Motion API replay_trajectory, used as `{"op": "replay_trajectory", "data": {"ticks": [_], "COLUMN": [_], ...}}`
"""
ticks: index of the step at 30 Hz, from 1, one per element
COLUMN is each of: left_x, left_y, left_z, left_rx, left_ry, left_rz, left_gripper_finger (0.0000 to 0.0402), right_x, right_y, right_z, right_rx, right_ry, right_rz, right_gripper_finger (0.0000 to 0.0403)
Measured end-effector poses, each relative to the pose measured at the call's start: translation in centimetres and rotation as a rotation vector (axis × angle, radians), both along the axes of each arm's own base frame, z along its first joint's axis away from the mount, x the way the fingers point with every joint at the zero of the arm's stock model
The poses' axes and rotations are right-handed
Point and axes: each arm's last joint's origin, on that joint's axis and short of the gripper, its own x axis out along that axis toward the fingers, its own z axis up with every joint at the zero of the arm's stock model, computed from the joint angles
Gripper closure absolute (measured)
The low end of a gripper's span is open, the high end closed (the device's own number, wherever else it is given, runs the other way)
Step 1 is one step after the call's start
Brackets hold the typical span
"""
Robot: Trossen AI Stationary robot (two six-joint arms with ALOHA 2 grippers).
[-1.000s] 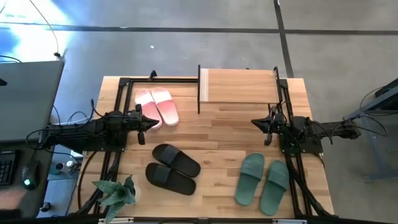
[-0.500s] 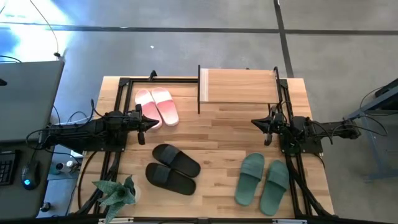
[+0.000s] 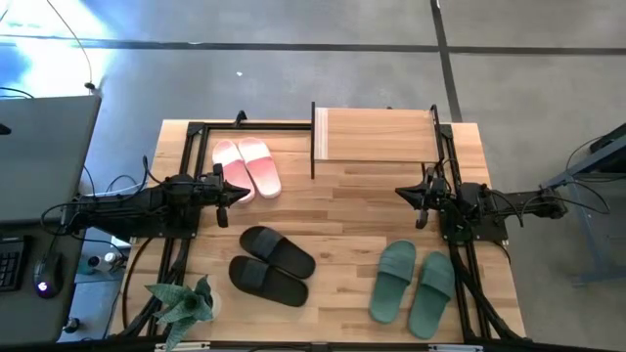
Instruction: Pick and place slides into the shelf
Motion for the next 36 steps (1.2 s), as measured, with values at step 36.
{"op": "replay_trajectory", "data": {"ticks": [36], "left_x": [0.1], "left_y": [0.1], "left_z": [1.9], "left_rx": [-0.758], "left_ry": [-0.461], "left_rz": [0.082], "left_gripper_finger": [0.0401], "right_x": [0.0], "right_y": [0.0], "right_z": [0.0], "right_rx": [0.043], "right_ry": [-0.012], "right_rz": [-0.002], "right_gripper_finger": [0.0403]}}
